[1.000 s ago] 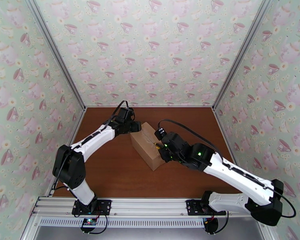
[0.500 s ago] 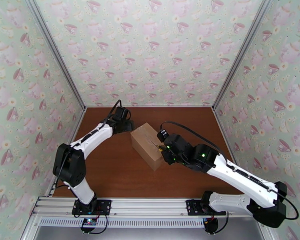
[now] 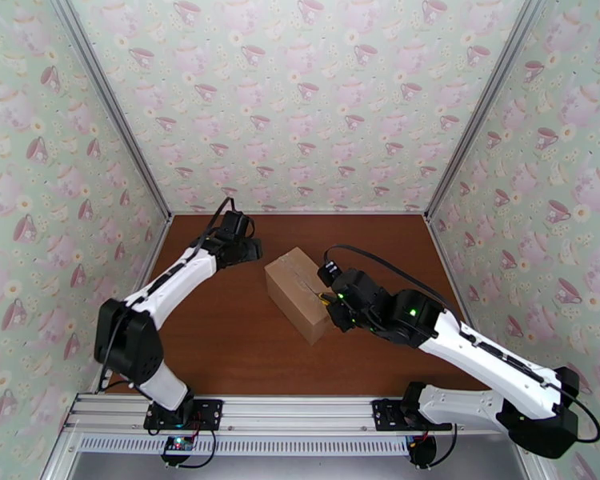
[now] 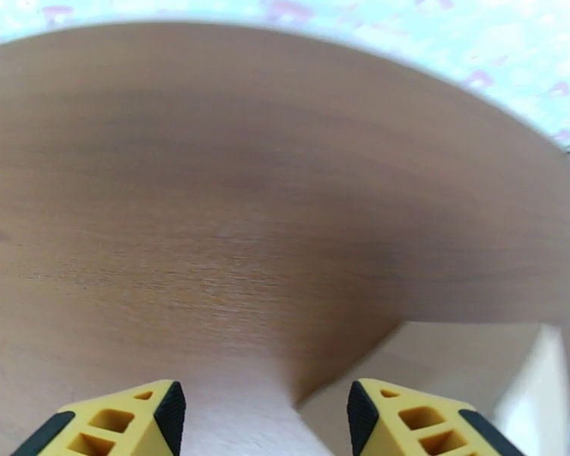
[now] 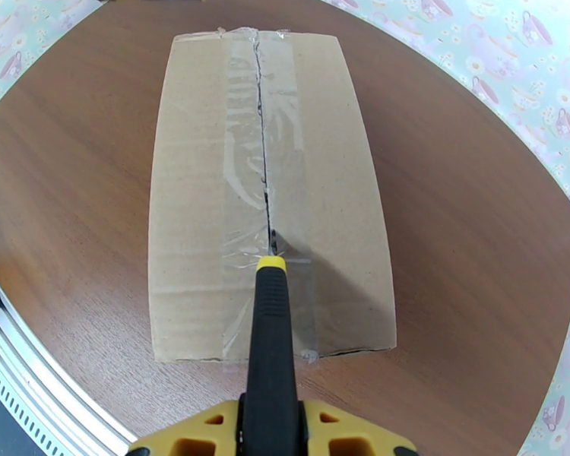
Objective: Unpack the express box
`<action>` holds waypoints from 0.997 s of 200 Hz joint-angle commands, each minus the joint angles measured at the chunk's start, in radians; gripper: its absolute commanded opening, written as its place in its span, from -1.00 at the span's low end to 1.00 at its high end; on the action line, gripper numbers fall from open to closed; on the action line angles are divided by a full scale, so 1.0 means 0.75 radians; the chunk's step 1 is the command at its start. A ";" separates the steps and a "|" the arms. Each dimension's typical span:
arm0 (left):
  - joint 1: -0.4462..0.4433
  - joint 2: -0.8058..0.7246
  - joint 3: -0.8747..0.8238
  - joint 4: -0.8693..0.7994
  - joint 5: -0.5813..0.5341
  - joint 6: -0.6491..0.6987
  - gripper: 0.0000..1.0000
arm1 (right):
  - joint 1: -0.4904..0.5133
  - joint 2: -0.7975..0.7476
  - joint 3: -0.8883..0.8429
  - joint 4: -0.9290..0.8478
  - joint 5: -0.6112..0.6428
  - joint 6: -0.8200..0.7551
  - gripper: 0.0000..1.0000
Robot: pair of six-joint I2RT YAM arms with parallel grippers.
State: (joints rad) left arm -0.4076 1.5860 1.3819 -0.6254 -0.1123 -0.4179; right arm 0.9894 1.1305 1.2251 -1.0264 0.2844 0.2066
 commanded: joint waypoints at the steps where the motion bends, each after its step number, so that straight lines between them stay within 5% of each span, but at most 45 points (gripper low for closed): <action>1: -0.065 -0.098 -0.026 -0.042 0.104 -0.024 0.30 | 0.010 0.026 -0.005 -0.055 -0.027 0.015 -1.00; 15: -0.101 -0.095 -0.016 -0.065 0.135 -0.018 0.33 | 0.009 0.032 -0.008 -0.004 -0.039 0.013 -1.00; 22: -0.119 -0.084 -0.002 -0.076 0.149 -0.006 0.55 | 0.010 0.031 -0.010 -0.001 -0.043 0.011 -1.00; 33: -0.146 -0.048 0.035 -0.103 0.154 0.024 0.63 | 0.010 0.035 -0.012 0.006 -0.046 0.011 -1.00; 88: -0.210 0.214 0.246 -0.256 0.069 0.152 0.63 | 0.009 0.040 0.003 0.008 -0.044 0.005 -1.00; 199: -0.193 0.399 0.316 -0.327 -0.125 0.156 0.61 | 0.010 -0.002 0.063 -0.110 -0.001 0.011 -1.00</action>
State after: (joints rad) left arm -0.5694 1.8317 1.6199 -0.8173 -0.0769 -0.3027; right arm 0.9890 1.1500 1.2308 -1.0092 0.2775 0.2062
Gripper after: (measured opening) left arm 0.807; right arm 0.203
